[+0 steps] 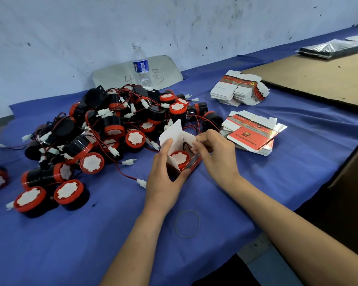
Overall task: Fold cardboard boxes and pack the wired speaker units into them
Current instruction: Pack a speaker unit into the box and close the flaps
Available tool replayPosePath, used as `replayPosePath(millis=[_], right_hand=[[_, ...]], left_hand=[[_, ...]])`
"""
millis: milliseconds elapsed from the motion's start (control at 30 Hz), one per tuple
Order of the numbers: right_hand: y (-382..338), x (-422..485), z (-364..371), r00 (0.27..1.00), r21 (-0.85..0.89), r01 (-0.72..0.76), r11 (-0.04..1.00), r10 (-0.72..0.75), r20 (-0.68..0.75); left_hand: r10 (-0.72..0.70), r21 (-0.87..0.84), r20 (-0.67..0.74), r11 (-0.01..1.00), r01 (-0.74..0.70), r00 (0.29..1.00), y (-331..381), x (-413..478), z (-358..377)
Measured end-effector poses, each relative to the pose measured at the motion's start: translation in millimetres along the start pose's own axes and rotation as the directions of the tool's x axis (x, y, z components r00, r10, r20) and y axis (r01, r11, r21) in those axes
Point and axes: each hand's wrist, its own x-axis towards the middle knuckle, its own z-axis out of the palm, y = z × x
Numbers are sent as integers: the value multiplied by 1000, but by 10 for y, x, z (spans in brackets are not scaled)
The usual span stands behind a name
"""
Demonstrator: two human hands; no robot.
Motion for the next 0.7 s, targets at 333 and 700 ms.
replayPosePath(millis=[333,700], right_hand=[[-54,-49,25,960,-326,278,903,-273,62],[-64,-56,42,942,-551,294,781,-333,31]], left_hand=[[-11,-13,-8,1000,11,1000,55,-8,-10],[13,-7,1,1000,-13,1000,77,-12,-18]])
